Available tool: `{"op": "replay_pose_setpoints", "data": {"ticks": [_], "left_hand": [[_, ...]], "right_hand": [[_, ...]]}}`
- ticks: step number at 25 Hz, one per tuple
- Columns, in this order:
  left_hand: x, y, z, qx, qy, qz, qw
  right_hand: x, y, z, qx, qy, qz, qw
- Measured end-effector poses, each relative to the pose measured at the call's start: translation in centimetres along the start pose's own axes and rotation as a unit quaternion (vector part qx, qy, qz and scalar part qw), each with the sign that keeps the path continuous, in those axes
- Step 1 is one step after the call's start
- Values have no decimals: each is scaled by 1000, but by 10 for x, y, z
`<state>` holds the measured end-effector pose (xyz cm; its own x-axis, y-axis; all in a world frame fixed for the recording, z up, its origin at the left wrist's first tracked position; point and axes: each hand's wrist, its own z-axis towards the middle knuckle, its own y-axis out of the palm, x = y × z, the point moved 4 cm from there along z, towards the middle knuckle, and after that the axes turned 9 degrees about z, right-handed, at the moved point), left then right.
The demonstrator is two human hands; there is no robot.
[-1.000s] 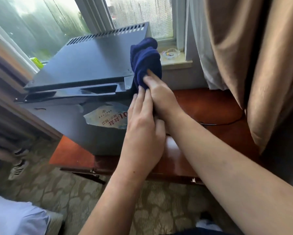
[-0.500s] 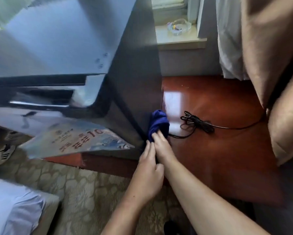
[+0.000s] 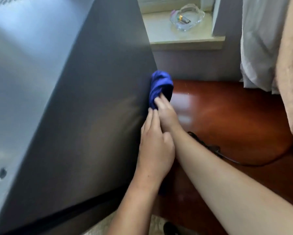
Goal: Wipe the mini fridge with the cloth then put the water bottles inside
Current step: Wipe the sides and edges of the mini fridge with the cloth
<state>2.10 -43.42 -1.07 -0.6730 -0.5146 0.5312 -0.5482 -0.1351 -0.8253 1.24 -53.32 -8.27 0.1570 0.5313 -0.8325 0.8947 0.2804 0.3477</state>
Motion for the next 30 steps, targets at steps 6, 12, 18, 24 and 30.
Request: {"op": "replay_pose_setpoints", "data": {"ticks": [6, 12, 18, 24, 30], "left_hand": [[17, 13, 77, 32, 4, -30, 999], [-74, 115, 27, -134, -270, -56, 952], [-110, 157, 11, -113, -468, -342, 807], [-98, 140, -24, -82, -427, -459, 775], [-107, 123, -96, -202, -333, -512, 766]], "right_hand": [[-26, -6, 92, 20, -43, -35, 998], [114, -47, 107, 30, 158, -110, 981], [116, -64, 64, -23, 173, -111, 978], [100, -70, -37, -47, 151, -236, 959], [86, -63, -140, 114, 88, -269, 952]]}}
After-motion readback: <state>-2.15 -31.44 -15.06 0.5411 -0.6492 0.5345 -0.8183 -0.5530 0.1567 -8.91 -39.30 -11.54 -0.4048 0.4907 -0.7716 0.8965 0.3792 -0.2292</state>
